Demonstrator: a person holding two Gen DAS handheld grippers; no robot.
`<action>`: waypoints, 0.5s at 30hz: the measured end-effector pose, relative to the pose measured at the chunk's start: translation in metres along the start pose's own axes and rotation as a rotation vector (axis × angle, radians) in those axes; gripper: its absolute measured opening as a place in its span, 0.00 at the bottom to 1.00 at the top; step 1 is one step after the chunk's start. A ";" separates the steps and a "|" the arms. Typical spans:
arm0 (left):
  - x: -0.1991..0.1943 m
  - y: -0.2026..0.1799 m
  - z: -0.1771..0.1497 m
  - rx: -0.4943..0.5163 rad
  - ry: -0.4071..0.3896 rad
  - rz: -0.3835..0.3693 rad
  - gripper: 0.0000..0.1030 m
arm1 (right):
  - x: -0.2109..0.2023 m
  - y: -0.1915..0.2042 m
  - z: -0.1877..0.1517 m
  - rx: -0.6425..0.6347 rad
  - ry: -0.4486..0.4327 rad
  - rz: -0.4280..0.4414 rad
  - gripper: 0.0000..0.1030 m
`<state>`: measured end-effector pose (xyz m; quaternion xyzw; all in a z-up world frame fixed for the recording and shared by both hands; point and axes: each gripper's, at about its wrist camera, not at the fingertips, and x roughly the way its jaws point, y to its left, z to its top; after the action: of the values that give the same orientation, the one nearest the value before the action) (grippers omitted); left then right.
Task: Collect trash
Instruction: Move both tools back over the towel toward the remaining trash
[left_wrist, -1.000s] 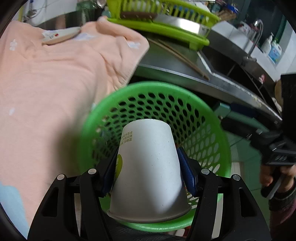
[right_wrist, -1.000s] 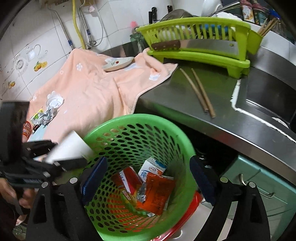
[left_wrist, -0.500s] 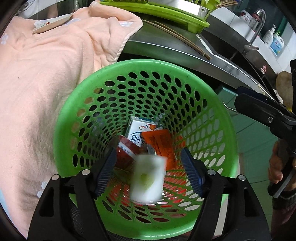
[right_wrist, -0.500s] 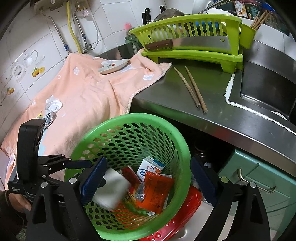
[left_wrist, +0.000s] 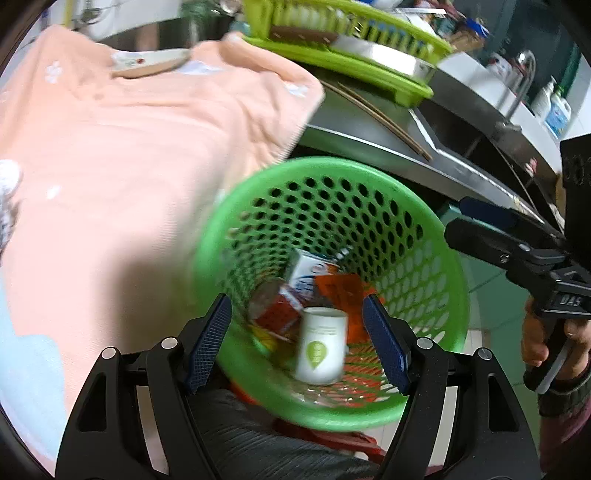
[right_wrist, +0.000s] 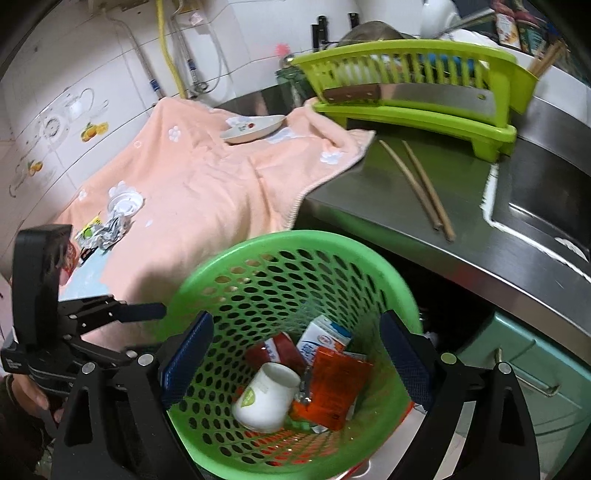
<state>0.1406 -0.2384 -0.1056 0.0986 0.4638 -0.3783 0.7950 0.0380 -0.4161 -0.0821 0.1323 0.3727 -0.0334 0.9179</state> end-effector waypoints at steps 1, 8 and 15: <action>-0.006 0.006 -0.001 -0.015 -0.011 0.008 0.71 | 0.002 0.005 0.002 -0.008 0.002 0.009 0.85; -0.045 0.056 -0.014 -0.129 -0.072 0.078 0.71 | 0.020 0.041 0.013 -0.066 0.032 0.080 0.85; -0.088 0.113 -0.030 -0.247 -0.141 0.181 0.70 | 0.045 0.093 0.031 -0.159 0.063 0.166 0.85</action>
<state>0.1741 -0.0994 -0.0728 0.0145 0.4392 -0.2513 0.8624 0.1059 -0.3333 -0.0718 0.0905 0.3906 0.0765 0.9129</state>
